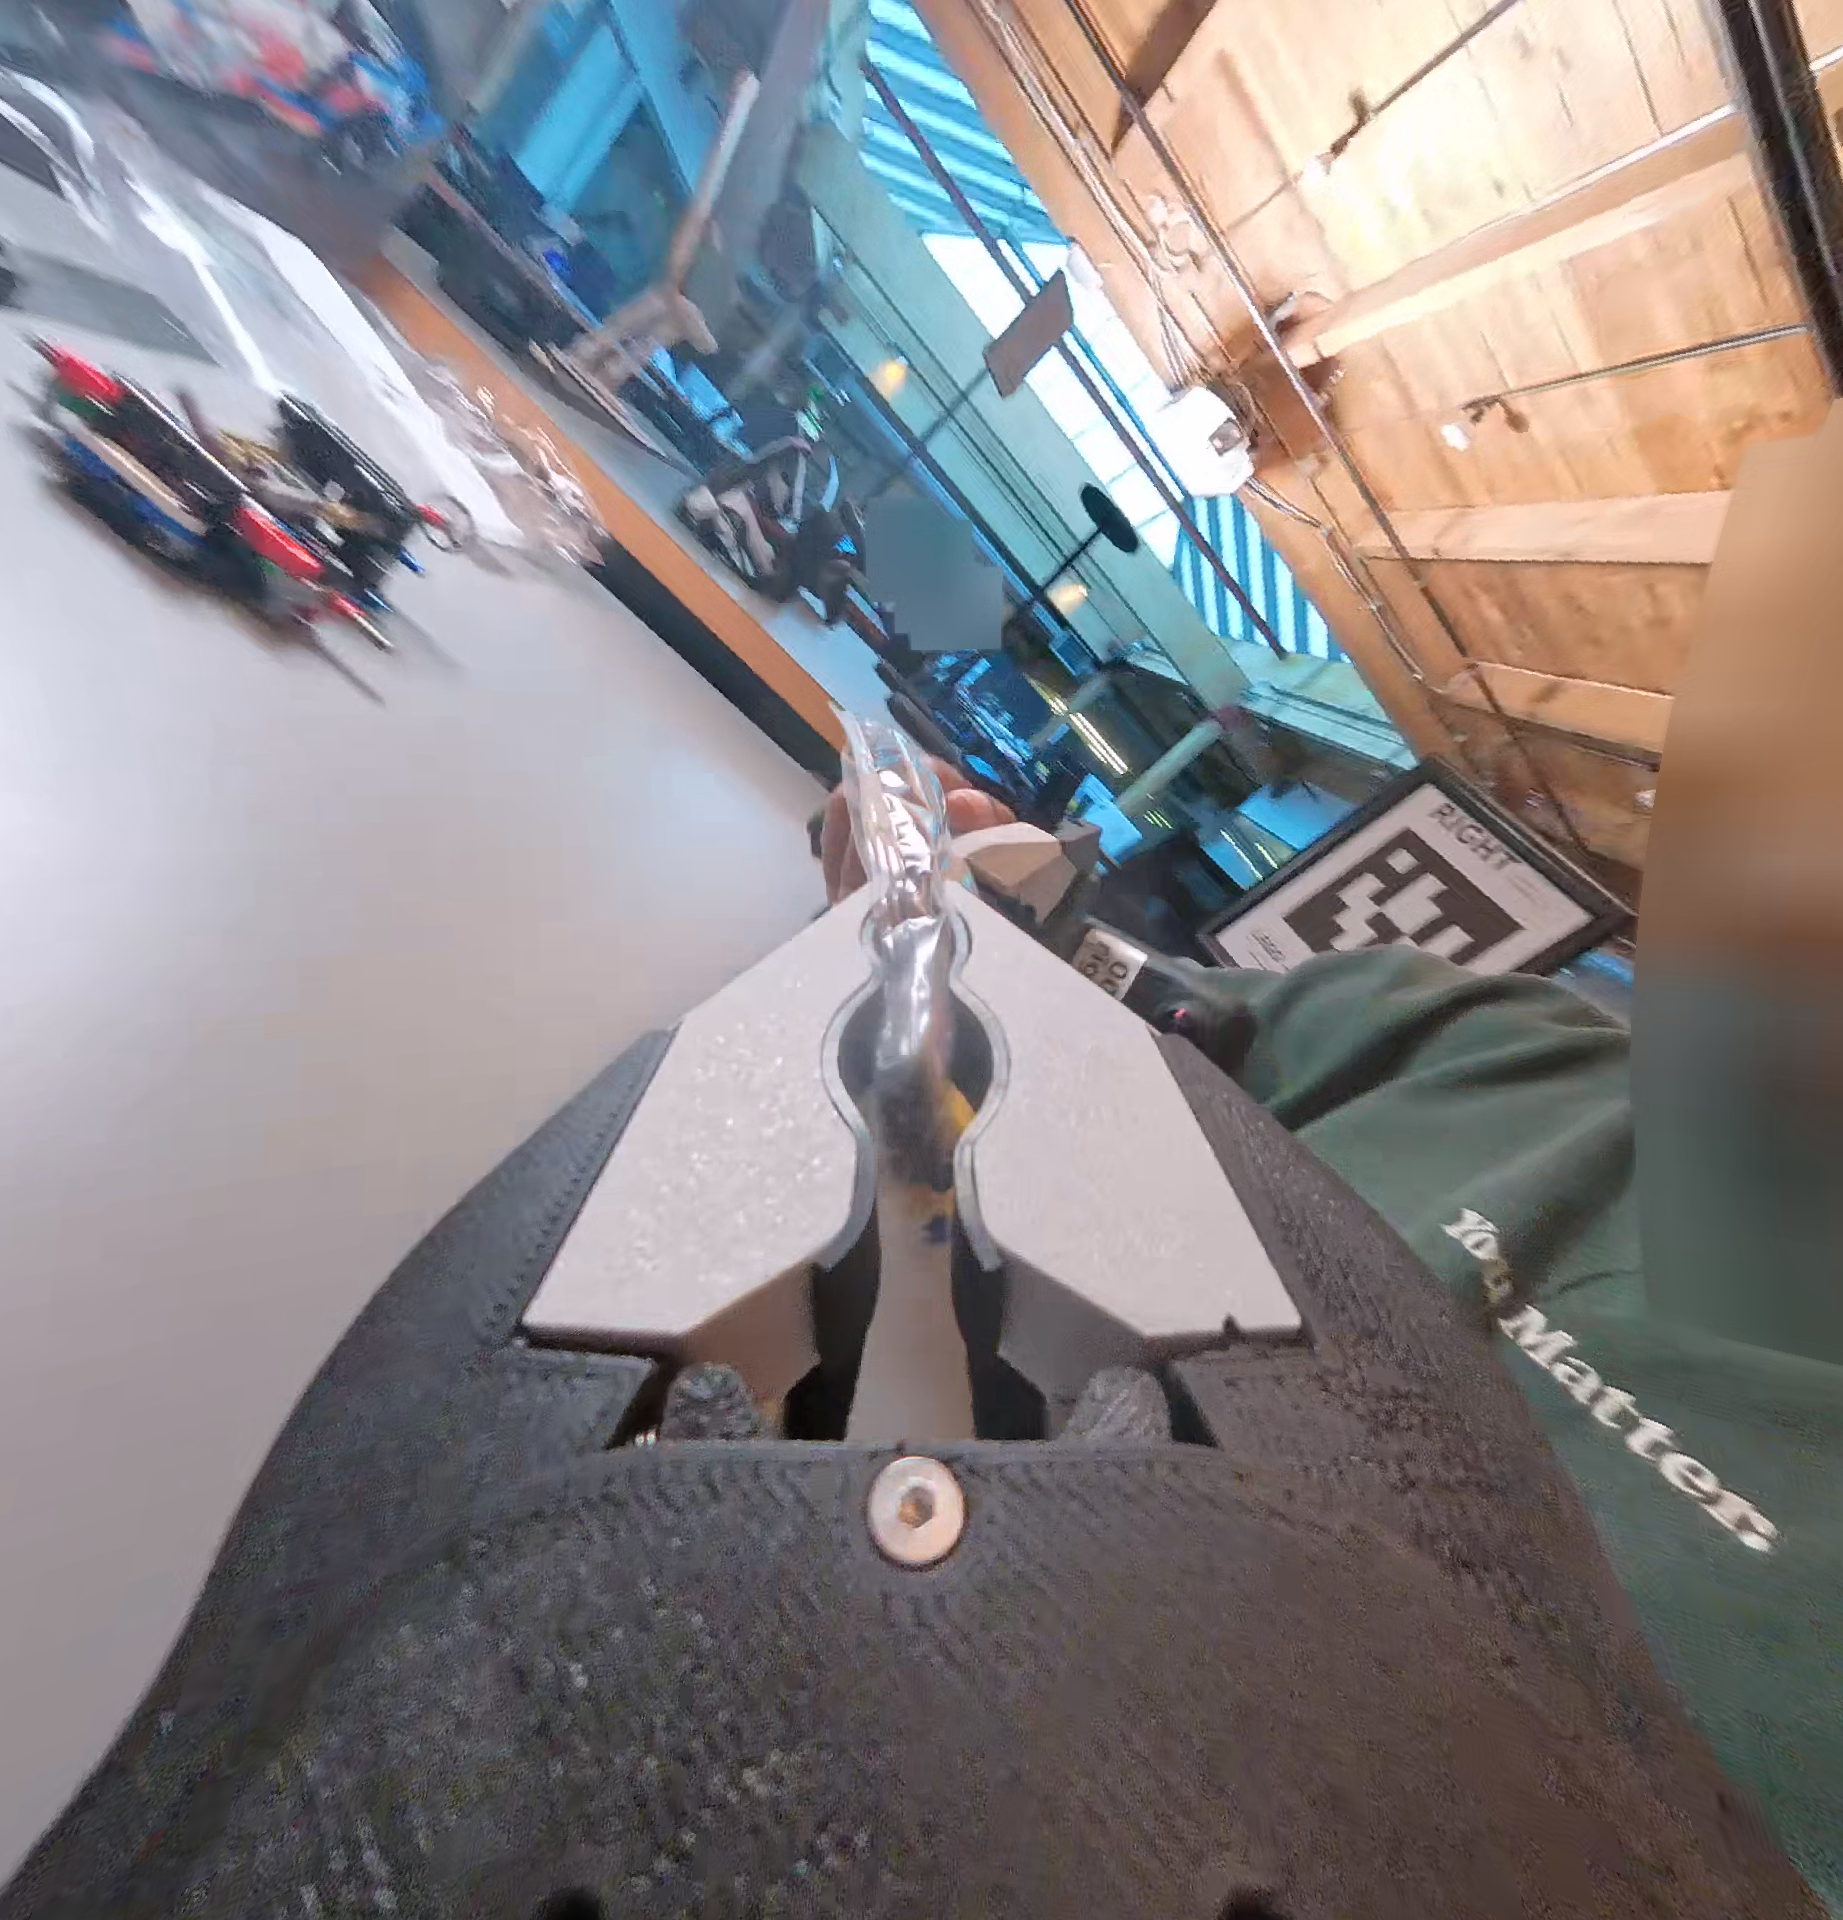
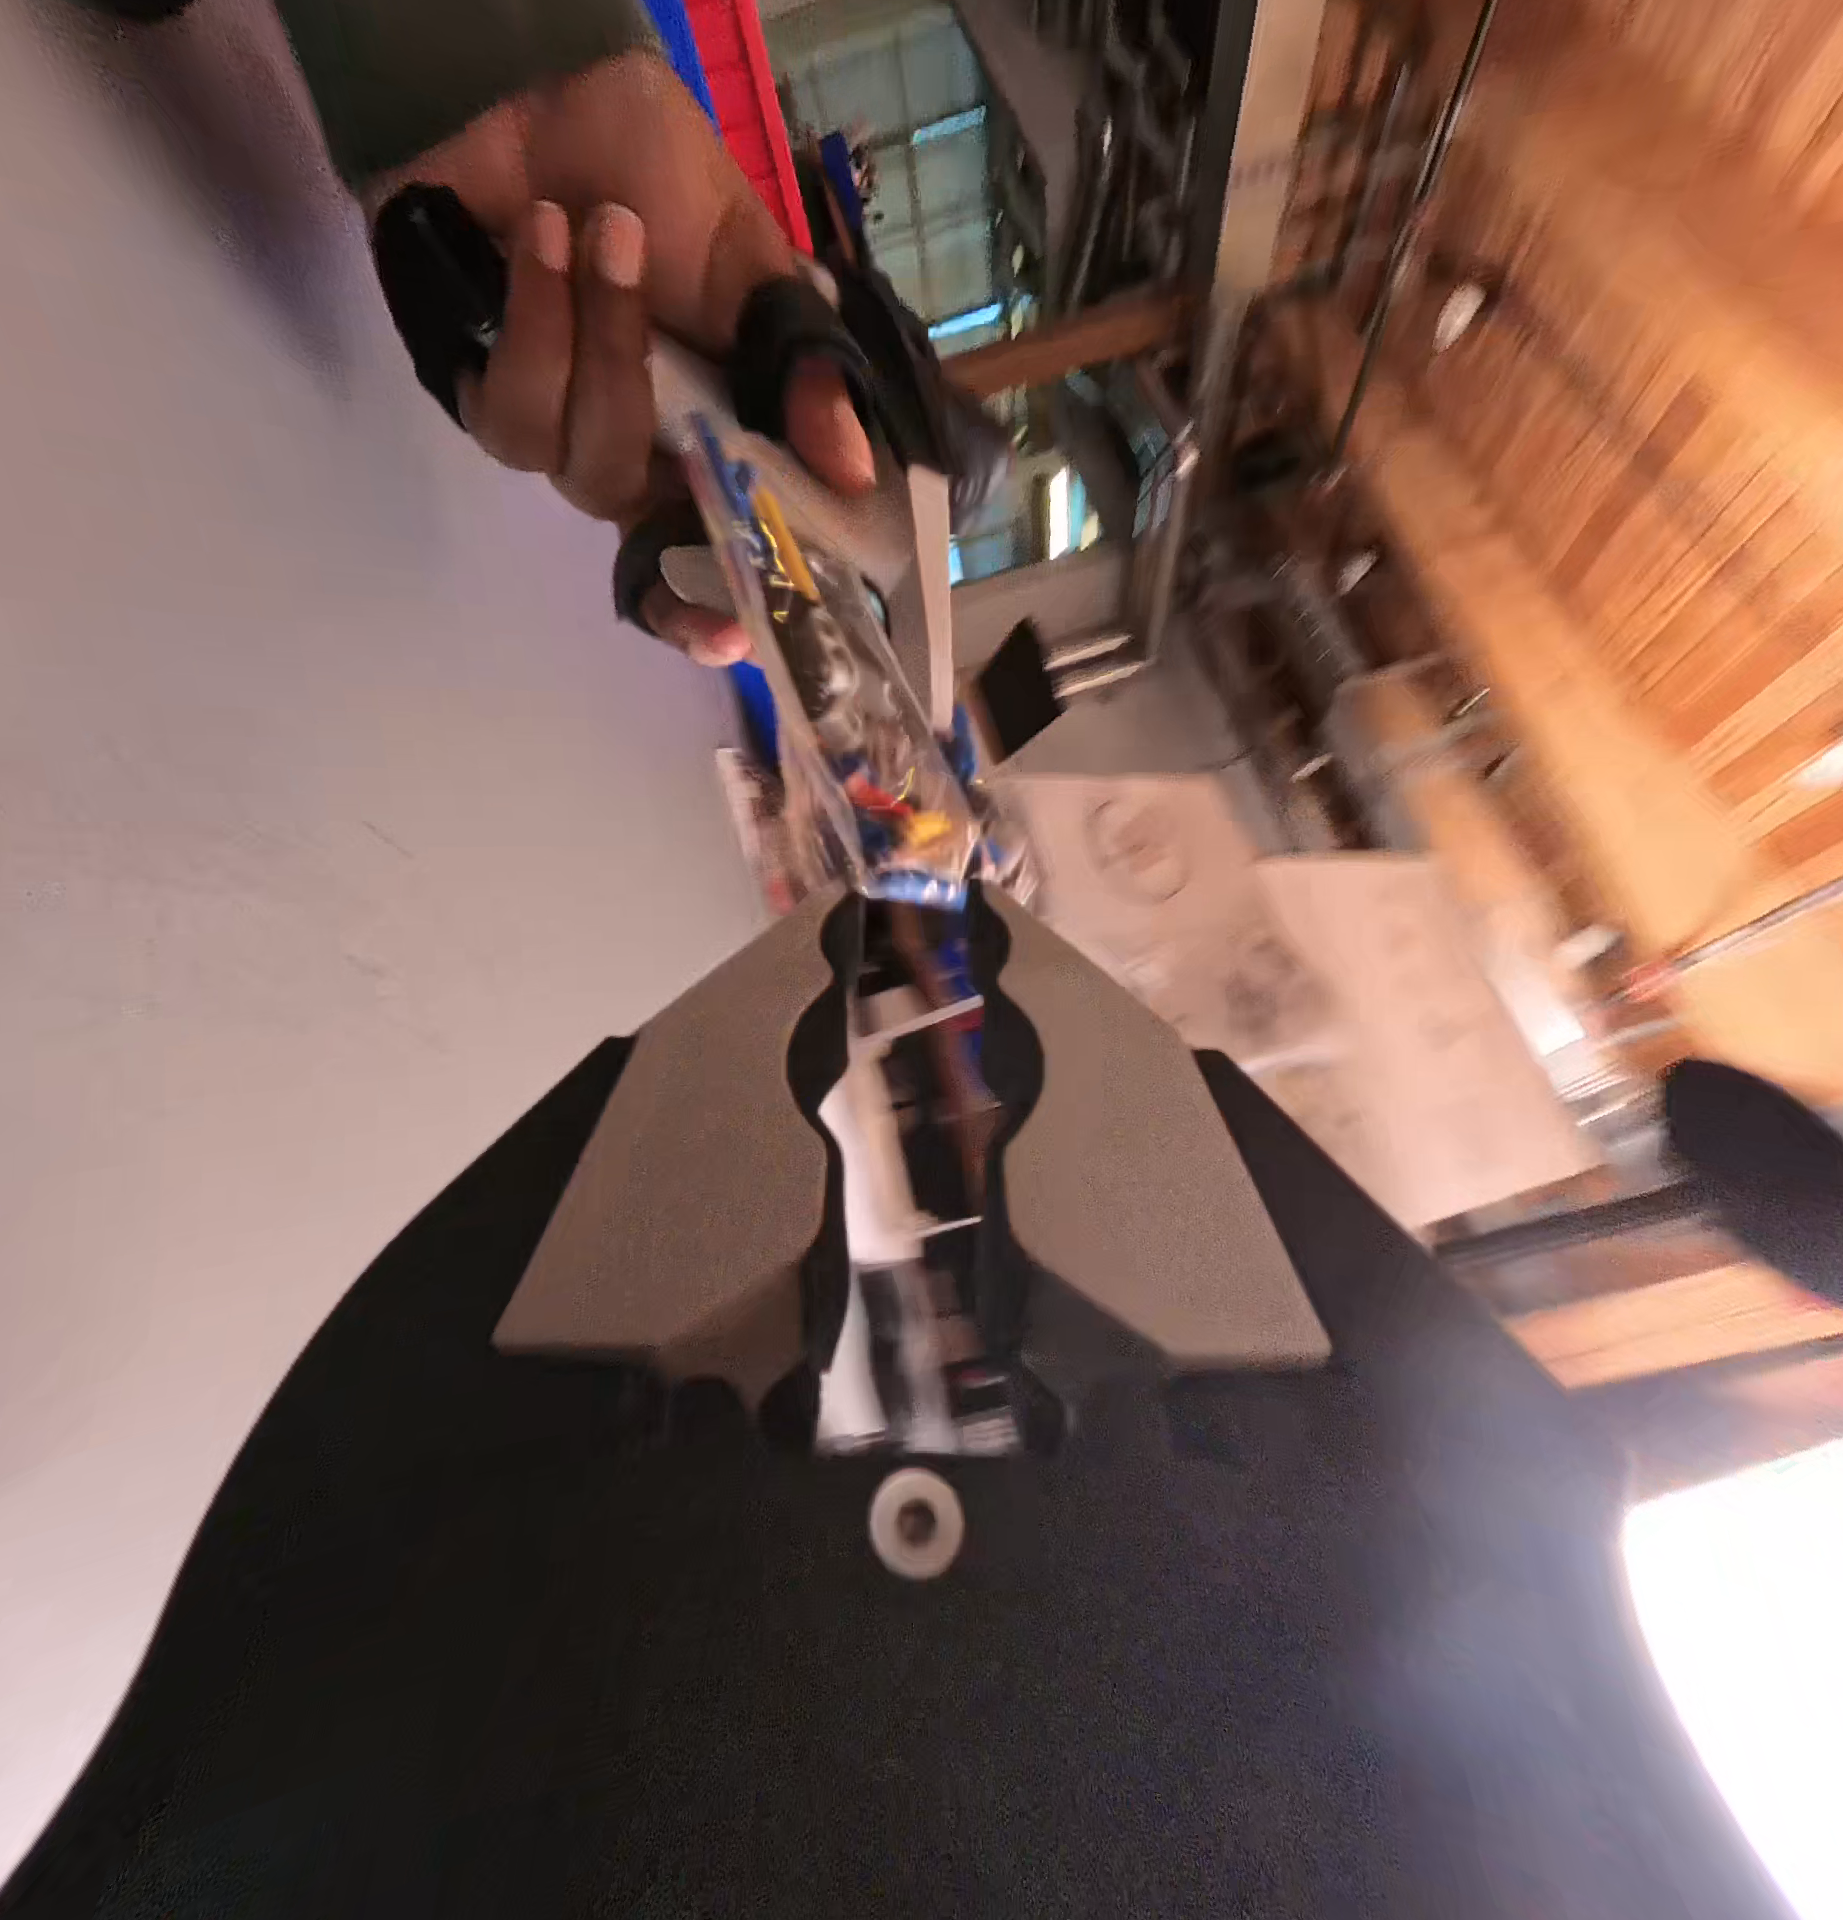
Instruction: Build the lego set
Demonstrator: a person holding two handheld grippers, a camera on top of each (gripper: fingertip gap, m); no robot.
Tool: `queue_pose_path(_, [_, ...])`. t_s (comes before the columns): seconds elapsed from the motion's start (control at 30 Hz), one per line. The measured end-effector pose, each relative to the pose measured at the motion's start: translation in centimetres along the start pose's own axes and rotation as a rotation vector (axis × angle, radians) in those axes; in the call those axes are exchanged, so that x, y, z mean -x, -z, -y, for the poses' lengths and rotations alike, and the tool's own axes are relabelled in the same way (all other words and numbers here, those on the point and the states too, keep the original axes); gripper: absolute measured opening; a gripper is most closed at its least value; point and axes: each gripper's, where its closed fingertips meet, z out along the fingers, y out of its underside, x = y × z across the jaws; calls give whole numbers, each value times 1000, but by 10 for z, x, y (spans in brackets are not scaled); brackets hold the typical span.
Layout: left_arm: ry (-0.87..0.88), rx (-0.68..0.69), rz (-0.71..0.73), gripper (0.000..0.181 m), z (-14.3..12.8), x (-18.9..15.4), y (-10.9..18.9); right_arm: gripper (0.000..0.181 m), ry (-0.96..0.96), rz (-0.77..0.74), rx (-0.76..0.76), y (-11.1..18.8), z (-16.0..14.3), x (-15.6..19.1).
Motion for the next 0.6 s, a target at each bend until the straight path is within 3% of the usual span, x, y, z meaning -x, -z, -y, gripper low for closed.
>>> queue_pose_path(0.13, [-88, -94, 107, 0, 17, 14, 15, 37, -715, 251, 15, -3, -21, 13])
queue_pose_path(0.2, [-119, -114, 123, 0, 21, 17, 19, 58, -1080, 381, -28, -6, -19, 12])
queue_pose_path(0.33, [-160, -112, 111, 0, 19, 19, 13, 67, -1386, 528, -44, -22, -22, 17])
queue_pose_path(0.37, [-170, -110, 99, 0, 18, 17, 11, 64, -1436, 565, -42, -26, -21, 21])
queue_pose_path(0.47, [-168, -123, 113, 2, 17, 20, 11, 6, -1519, 640, -29, -34, -22, 27])
queue_pose_path(0.6, [-167, -133, 89, 16, 15, 16, 19, 3, -1614, 734, -45, -32, -19, 29])
